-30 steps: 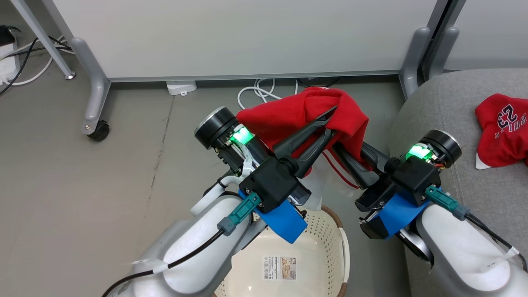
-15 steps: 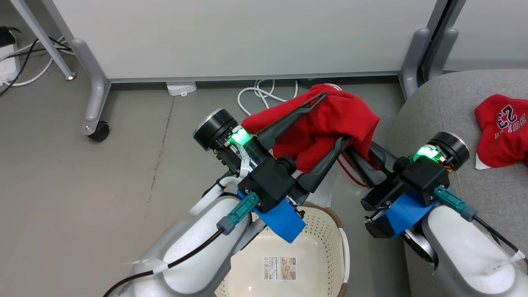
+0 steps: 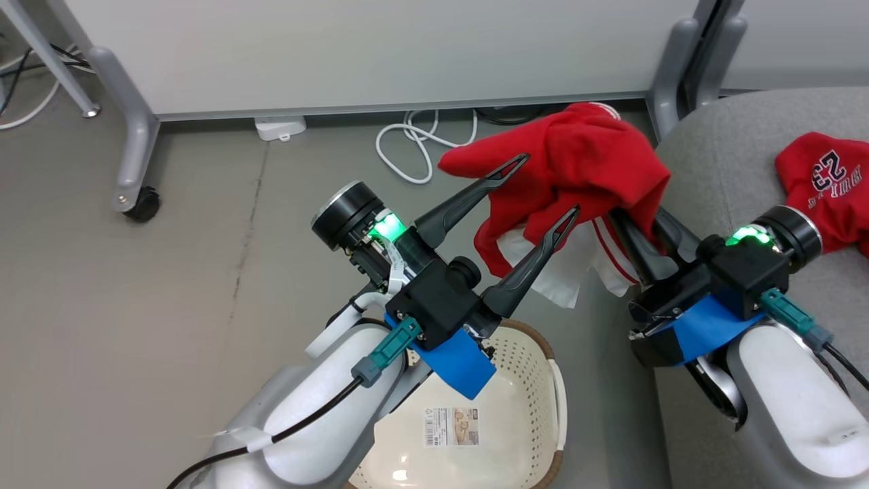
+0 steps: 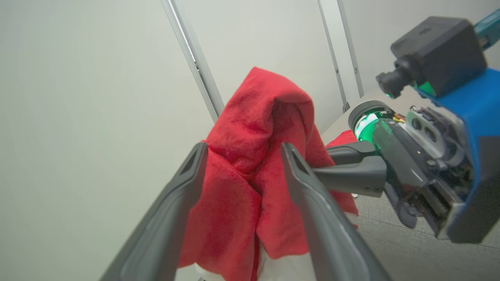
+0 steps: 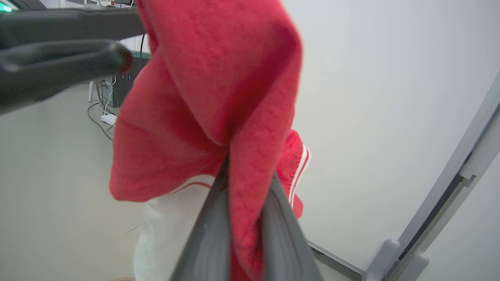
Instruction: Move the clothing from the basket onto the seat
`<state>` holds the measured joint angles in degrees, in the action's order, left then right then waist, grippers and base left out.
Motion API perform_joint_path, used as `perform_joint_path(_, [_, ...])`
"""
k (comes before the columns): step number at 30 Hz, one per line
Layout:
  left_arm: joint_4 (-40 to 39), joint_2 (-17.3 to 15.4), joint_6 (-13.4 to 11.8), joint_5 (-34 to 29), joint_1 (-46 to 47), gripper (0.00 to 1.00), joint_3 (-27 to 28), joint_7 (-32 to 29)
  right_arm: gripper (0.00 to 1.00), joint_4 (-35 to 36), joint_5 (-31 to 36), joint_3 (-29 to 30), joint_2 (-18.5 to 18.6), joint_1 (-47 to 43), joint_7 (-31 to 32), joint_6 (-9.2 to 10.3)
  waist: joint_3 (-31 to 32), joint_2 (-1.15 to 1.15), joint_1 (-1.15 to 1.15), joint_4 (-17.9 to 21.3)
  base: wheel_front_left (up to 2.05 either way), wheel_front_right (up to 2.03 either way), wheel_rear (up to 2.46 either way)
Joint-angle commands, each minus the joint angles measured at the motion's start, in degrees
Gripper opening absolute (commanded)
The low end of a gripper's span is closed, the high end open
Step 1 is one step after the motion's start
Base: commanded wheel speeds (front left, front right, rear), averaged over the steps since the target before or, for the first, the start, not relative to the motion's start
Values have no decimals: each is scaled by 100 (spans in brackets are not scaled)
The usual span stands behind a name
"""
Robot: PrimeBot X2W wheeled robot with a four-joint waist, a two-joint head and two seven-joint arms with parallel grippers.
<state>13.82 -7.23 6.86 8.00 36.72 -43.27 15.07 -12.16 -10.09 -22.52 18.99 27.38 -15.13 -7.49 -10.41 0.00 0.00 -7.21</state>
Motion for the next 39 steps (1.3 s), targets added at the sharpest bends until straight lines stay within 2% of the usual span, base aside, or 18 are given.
perform_joint_path(1, [3, -40, -15, 1, -79, 100, 36, 15, 0, 36, 34, 166, -48, -119, -2, -1, -47, 0, 0, 87, 0, 0, 0])
perform_joint_path(5, [1, -72, -9, 25, -128, 100, 36, 15, 0, 74, 91, 417, -133, -232, -2, -1, -131, 0, 0, 246, 0, 0, 0])
perform_joint_path(22, [90, -237, 44, -57, -28, 100, -297, 15, 0, 547, 331, 1752, -678, -804, -3, -1, -735, 0, 0, 1371, 0, 0, 0])
perform_joint_path(32, [203, -340, 66, -6, 89, 100, -534, 15, 0, 740, 376, 2282, -1007, -1058, -2, -1, -918, 0, 0, 1923, 0, 0, 0])
perform_joint_path(39, [257, -368, 66, 45, 143, 100, -657, 15, 0, 852, 397, 2537, -1129, -1210, -3, -1, -966, 0, 0, 2142, 0, 0, 0])
